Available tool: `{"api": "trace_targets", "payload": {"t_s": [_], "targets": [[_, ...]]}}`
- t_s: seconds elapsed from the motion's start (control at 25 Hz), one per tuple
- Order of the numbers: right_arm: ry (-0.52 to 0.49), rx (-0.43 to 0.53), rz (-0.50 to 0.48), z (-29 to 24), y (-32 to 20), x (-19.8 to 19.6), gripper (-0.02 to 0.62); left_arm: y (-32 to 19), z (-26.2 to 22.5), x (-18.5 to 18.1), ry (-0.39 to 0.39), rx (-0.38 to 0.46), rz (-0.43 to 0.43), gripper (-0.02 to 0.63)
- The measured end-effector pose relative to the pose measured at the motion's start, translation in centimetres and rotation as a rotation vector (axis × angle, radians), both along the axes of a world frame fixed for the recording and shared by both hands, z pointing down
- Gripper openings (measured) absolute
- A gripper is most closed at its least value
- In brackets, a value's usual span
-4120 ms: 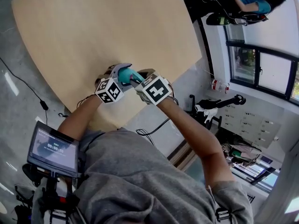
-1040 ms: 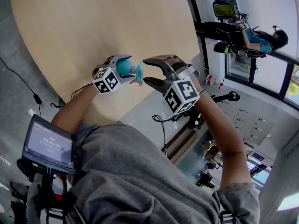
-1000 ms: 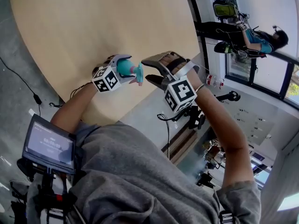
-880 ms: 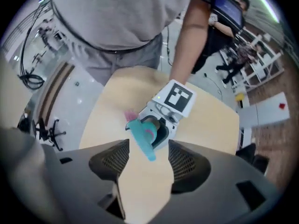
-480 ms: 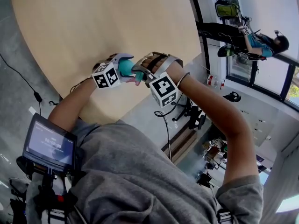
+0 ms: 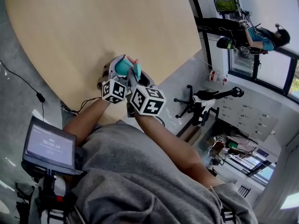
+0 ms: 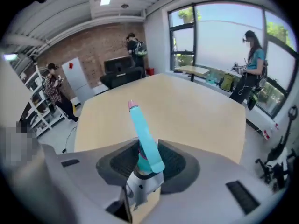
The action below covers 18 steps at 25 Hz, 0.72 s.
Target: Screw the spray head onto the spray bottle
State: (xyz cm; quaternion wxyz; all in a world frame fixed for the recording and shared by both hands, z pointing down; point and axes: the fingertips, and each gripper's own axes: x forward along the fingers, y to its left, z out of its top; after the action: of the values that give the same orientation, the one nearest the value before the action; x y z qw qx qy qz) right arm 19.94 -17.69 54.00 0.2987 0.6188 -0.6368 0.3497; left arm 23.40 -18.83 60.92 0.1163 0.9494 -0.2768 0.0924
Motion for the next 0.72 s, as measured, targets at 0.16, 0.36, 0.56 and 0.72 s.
{"api": "trace_targets", "payload": {"t_s": [0.16, 0.36, 0.56, 0.72], "targets": [[-0.013, -0.016, -0.065, 0.3, -0.6, -0.4, 0.129, -0.5, 0.3, -0.2, 0.011, -0.028, -0.022, 0.377], [0.073, -0.042, -0.363, -0.3, -0.1, -1.3, 0.155, -0.2, 0.6, 0.1, 0.024, -0.017, 0.045, 0.377], [0.325, 0.090, -0.862, -5.4, 0.0, -2.4, 0.213, 1.0, 0.8, 0.9, 0.061, 0.000, 0.267, 0.377], [0.772, 0.083, -1.764, -5.0, 2.7, -2.8, 0.213, 2.3, 0.8, 1.0, 0.077, -0.008, 0.515, 0.377]]}}
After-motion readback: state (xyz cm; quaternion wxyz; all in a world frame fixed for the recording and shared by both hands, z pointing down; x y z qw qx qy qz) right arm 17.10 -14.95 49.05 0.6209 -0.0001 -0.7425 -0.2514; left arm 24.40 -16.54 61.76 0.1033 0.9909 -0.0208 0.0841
